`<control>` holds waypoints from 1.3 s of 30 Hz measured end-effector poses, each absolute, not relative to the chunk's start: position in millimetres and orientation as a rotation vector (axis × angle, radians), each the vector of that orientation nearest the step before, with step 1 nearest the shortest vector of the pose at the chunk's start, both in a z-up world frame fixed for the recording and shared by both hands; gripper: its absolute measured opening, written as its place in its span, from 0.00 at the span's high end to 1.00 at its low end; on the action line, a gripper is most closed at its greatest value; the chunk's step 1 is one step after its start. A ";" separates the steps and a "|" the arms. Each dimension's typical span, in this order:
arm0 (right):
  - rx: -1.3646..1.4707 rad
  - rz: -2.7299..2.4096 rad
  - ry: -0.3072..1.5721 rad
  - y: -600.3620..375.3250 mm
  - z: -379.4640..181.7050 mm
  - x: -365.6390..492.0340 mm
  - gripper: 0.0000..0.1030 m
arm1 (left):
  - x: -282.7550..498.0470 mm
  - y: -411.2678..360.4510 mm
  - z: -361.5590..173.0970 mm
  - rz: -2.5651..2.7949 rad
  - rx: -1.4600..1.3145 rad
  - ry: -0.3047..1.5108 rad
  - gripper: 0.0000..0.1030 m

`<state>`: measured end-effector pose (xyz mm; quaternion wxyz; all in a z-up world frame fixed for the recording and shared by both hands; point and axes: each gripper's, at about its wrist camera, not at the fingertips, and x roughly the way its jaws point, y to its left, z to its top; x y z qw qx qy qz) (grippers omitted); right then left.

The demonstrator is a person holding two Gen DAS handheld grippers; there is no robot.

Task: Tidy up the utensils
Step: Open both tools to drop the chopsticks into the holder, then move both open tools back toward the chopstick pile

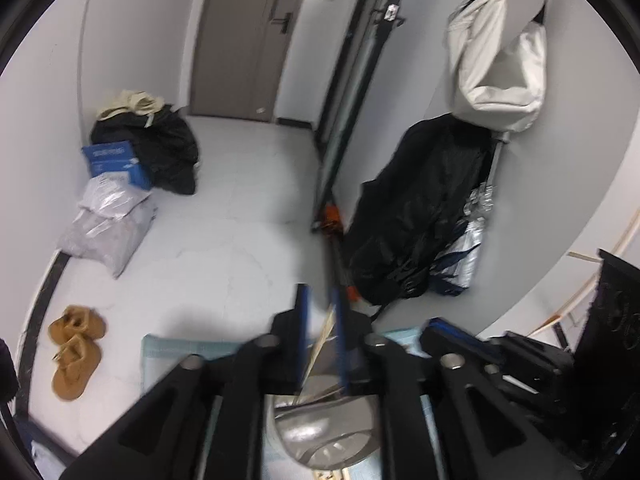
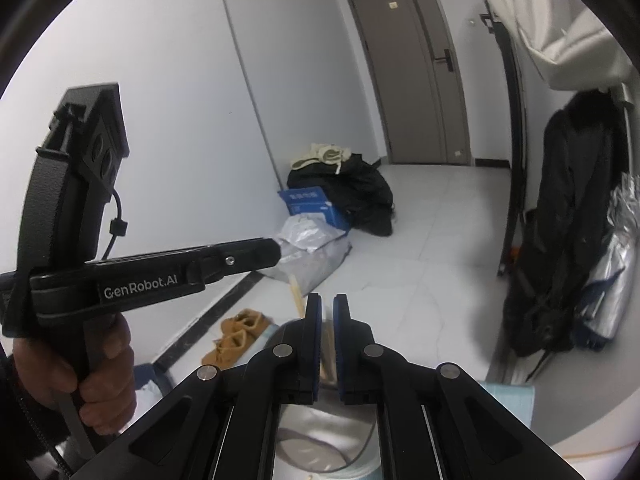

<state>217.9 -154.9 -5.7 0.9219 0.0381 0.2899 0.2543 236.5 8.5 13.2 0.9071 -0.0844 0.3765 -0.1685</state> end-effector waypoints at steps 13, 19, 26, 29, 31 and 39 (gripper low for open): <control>0.202 0.435 0.650 -190.0 -0.8 181.4 0.73 | 177.4 10.6 34.5 -0.121 -0.078 0.717 0.50; 0.196 0.394 0.618 -195.2 6.2 143.3 0.60 | 144.1 13.8 42.2 -0.086 -0.082 0.664 0.38; 0.206 0.377 0.575 -195.9 13.4 99.8 0.48 | 111.4 14.7 43.4 -0.035 -0.072 0.614 0.24; 0.194 0.367 0.561 -193.4 13.8 85.1 0.47 | 97.7 16.4 41.0 -0.028 -0.062 0.588 0.19; 0.187 0.360 0.552 -192.7 11.7 75.6 0.44 | 87.9 16.1 39.6 -0.028 -0.057 0.580 0.18; 0.175 0.320 0.534 -194.1 -2.9 49.8 0.29 | 68.1 17.6 17.7 -0.051 -0.081 0.548 0.10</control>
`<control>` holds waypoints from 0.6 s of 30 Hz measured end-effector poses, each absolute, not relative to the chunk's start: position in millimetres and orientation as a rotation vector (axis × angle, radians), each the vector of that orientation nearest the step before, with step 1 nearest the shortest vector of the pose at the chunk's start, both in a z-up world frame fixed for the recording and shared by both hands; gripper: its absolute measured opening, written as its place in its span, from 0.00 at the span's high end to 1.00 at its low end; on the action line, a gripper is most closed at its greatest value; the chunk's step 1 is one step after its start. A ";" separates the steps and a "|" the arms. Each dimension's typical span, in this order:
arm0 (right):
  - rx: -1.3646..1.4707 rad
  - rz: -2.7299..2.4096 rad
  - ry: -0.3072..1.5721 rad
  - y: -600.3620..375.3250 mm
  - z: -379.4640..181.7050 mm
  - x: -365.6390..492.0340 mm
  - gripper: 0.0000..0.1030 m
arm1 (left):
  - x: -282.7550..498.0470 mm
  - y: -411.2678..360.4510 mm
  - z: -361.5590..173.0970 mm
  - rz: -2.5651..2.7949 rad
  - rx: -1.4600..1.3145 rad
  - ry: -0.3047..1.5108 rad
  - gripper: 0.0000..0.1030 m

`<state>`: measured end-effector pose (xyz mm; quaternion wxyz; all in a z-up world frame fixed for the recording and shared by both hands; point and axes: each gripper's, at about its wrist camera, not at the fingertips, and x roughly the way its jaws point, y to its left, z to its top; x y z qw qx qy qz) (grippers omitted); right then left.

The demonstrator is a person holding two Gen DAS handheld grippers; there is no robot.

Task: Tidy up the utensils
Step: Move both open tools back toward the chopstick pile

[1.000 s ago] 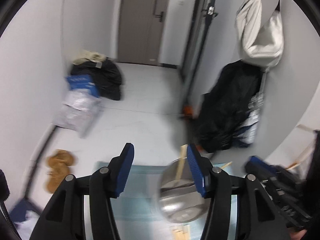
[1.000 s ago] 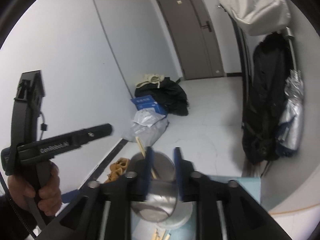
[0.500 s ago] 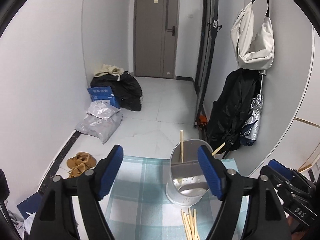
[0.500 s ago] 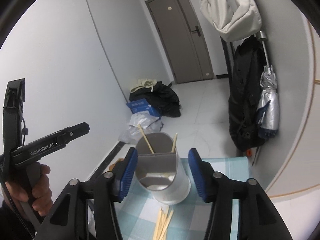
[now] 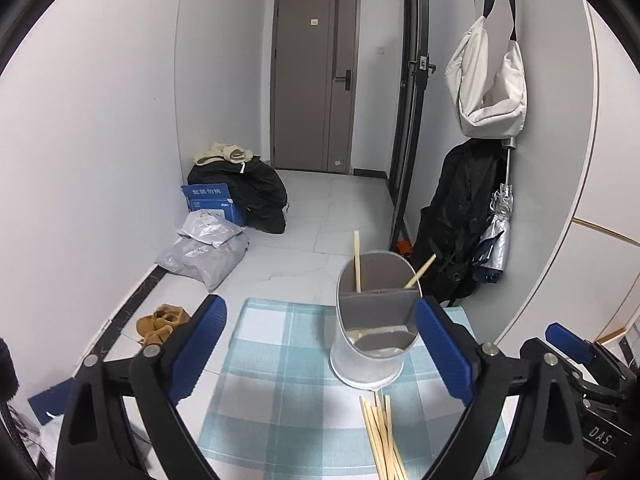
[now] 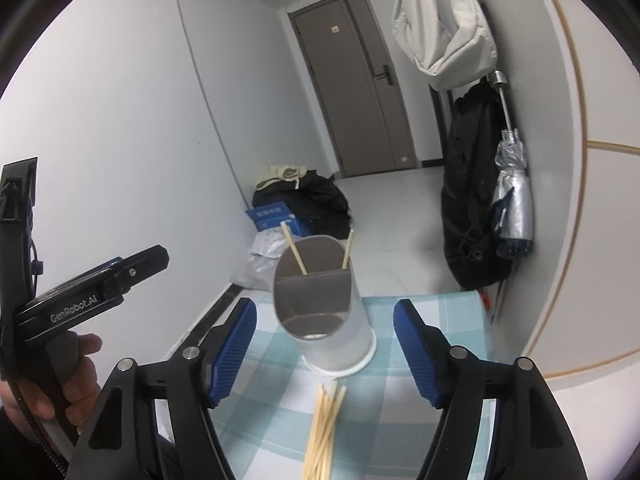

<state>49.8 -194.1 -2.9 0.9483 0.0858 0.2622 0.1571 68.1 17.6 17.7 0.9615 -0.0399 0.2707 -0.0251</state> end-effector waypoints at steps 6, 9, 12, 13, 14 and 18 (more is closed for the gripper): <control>0.172 0.289 0.544 -197.5 -23.4 40.4 0.23 | 63.6 17.4 -12.2 -0.050 -0.097 0.589 0.09; 0.178 0.268 0.545 -201.3 -35.9 37.2 0.19 | 59.4 17.3 -22.4 -0.041 -0.102 0.581 0.09; 0.163 0.249 0.572 -200.5 -47.7 36.0 0.18 | 59.2 16.5 -31.6 -0.055 -0.104 0.592 0.09; 0.152 0.241 0.586 -199.1 -51.4 36.2 0.18 | 60.1 16.6 -35.2 -0.057 -0.106 0.605 0.09; 0.144 0.237 0.595 -198.0 -54.7 35.6 0.18 | 61.3 17.2 -38.6 -0.062 -0.114 0.615 0.09; 0.122 0.226 0.628 -197.9 -68.6 37.5 0.18 | 65.7 19.3 -54.5 -0.072 -0.149 0.649 0.09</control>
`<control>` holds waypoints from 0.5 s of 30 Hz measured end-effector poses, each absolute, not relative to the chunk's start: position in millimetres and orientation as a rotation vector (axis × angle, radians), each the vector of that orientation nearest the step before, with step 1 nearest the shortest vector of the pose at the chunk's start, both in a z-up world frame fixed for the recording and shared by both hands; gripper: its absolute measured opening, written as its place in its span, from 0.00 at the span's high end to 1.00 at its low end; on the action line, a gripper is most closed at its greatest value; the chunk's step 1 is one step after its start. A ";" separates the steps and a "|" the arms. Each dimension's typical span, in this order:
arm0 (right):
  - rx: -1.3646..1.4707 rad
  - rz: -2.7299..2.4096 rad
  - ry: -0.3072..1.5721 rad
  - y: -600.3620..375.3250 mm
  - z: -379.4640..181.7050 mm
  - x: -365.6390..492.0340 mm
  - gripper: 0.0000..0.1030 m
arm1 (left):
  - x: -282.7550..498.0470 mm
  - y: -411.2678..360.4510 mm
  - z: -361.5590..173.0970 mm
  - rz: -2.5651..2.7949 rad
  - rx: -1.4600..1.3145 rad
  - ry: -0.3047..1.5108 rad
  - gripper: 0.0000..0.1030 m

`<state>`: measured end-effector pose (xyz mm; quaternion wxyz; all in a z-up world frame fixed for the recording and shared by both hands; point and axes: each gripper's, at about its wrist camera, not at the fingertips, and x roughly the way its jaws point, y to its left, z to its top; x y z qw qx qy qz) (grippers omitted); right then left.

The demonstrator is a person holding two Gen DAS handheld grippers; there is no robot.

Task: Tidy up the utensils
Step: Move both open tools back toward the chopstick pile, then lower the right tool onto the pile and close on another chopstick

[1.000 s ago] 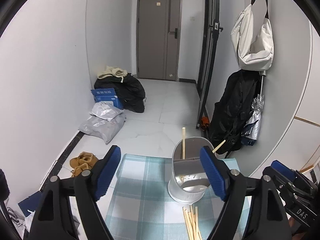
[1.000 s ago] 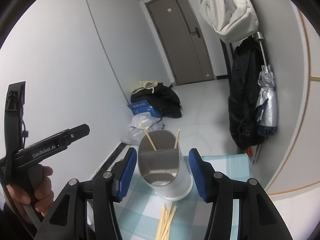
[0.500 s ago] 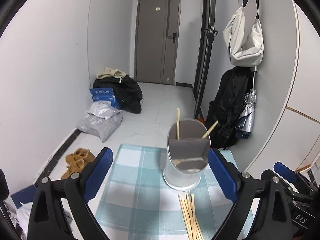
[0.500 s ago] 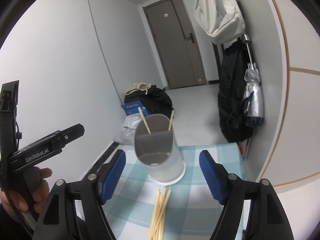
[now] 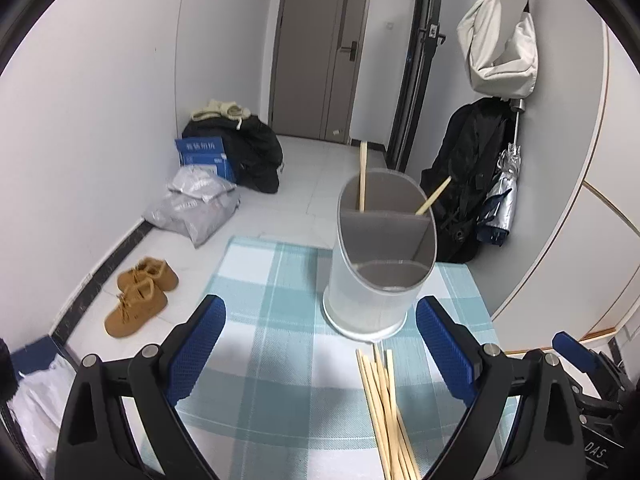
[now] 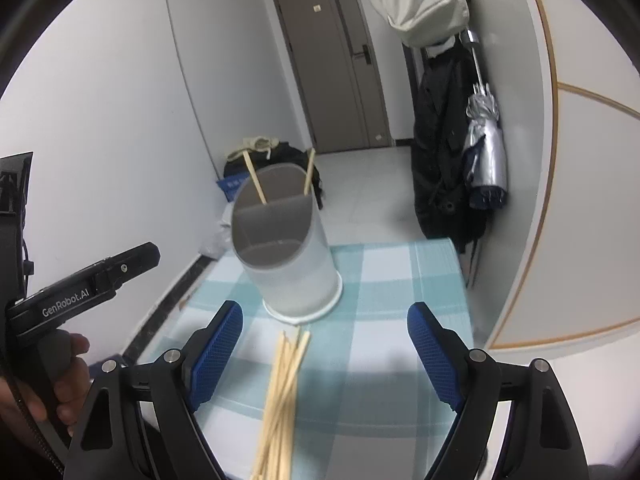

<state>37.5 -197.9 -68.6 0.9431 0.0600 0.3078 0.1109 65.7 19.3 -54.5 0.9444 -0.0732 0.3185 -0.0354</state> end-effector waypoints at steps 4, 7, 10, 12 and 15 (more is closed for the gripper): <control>0.138 0.237 0.681 -199.4 -85.6 40.0 0.18 | 70.2 21.9 -75.4 -0.085 -0.175 0.702 0.09; 0.136 0.251 0.746 -198.5 -99.8 45.4 0.18 | 74.8 25.6 -89.9 -0.089 -0.195 0.741 0.09; 0.109 0.260 0.800 -193.0 -113.3 49.5 0.18 | 81.1 31.8 -99.8 -0.087 -0.216 0.770 0.09; 0.093 0.265 0.838 -188.4 -121.9 52.6 0.19 | 87.2 38.3 -104.5 -0.081 -0.235 0.795 0.09; 0.073 0.286 0.906 -180.8 -135.4 59.8 0.23 | 94.8 47.4 -108.0 -0.080 -0.278 0.830 0.09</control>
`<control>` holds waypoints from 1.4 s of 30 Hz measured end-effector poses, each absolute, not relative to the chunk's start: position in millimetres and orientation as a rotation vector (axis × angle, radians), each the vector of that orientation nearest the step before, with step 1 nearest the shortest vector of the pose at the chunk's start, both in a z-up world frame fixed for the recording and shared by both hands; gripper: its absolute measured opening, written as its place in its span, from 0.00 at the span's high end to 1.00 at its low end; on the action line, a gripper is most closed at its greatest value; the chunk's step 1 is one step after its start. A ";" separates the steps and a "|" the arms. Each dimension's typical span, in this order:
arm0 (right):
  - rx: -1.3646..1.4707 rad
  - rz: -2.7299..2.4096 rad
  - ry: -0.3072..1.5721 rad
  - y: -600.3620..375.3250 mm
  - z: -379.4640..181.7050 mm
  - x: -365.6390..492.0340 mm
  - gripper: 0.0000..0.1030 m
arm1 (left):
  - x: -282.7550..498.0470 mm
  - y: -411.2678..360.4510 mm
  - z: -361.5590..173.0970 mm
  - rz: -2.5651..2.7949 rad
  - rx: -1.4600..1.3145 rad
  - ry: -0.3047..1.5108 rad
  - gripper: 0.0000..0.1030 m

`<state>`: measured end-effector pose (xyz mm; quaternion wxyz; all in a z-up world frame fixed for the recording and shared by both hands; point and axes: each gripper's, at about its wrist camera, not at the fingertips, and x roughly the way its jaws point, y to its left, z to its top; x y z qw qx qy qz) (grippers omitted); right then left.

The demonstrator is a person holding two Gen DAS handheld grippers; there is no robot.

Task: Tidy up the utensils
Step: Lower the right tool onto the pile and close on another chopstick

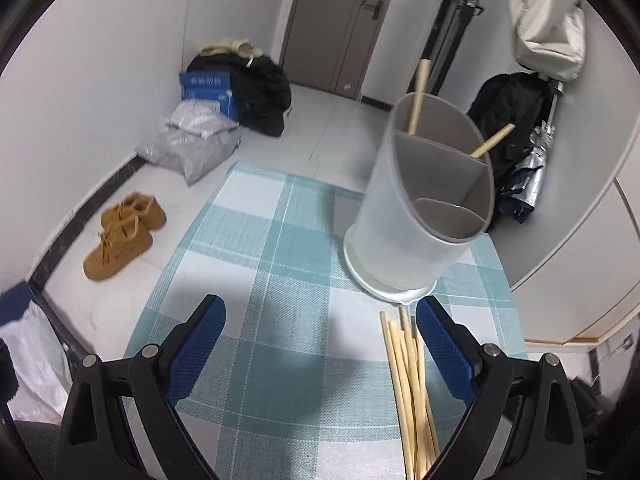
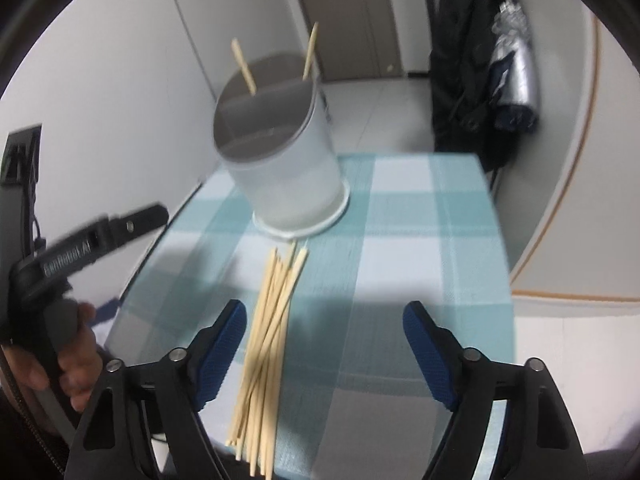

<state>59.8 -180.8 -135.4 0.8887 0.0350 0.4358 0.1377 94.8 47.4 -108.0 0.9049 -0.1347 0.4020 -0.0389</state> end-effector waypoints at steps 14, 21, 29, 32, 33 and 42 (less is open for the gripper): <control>0.037 0.281 1.109 -147.4 -173.1 131.9 0.50 | 113.9 85.8 -113.0 0.007 -0.398 0.870 0.09; 0.005 0.246 1.165 -134.2 -188.4 154.7 0.74 | 117.0 91.1 -113.2 -0.002 -0.441 0.886 0.09; 0.071 0.245 1.196 -138.8 -192.4 164.4 0.80 | 119.8 95.6 -114.9 -0.017 -0.466 0.902 0.09; 0.077 0.232 1.202 -139.8 -192.1 169.0 0.86 | 120.3 95.0 -115.5 -0.019 -0.464 0.905 0.09; 0.077 0.225 1.204 -137.3 -191.1 171.7 0.89 | 120.4 94.5 -116.0 -0.018 -0.461 0.907 0.09; 0.112 0.210 1.193 -143.0 -188.1 175.7 0.94 | 119.7 94.4 -124.5 -0.006 -0.450 0.936 0.09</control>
